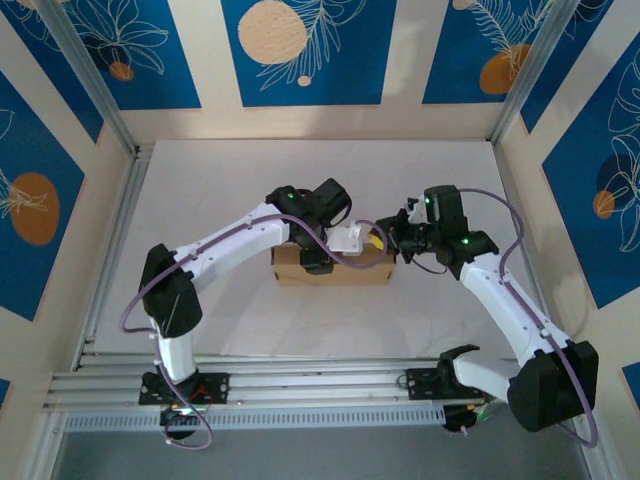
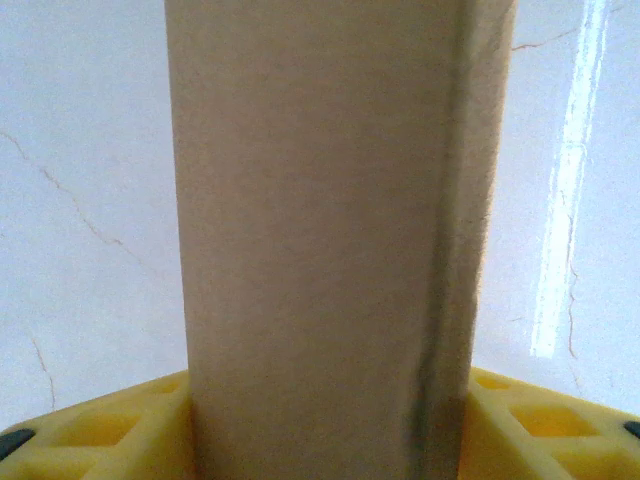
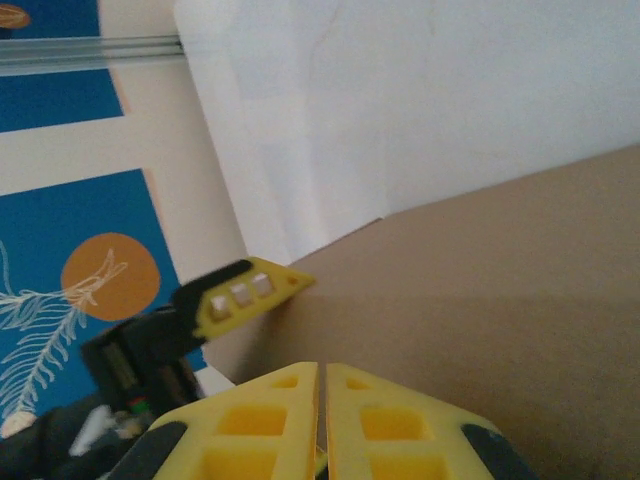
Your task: Fold the paper box
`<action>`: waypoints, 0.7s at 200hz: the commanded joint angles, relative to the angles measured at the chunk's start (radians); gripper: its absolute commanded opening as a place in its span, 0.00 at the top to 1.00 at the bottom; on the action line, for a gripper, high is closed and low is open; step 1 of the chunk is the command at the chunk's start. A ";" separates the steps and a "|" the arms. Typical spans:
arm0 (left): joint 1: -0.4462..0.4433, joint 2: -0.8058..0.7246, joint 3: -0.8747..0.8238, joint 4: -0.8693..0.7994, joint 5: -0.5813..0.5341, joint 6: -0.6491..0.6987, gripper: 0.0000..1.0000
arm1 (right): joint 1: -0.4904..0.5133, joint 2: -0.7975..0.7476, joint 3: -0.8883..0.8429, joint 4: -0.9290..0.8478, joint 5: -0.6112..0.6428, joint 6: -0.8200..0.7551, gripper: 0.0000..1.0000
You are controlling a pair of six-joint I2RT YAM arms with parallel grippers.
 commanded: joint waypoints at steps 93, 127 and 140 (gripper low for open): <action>-0.015 -0.025 -0.017 -0.015 0.069 -0.003 0.30 | 0.050 0.047 -0.110 -0.090 0.176 -0.029 0.87; -0.002 -0.078 -0.037 0.025 0.150 -0.038 0.30 | 0.052 0.049 -0.088 -0.092 0.174 -0.032 0.87; 0.006 -0.103 -0.062 0.058 0.191 -0.066 0.30 | 0.053 0.048 -0.085 -0.092 0.170 -0.032 0.87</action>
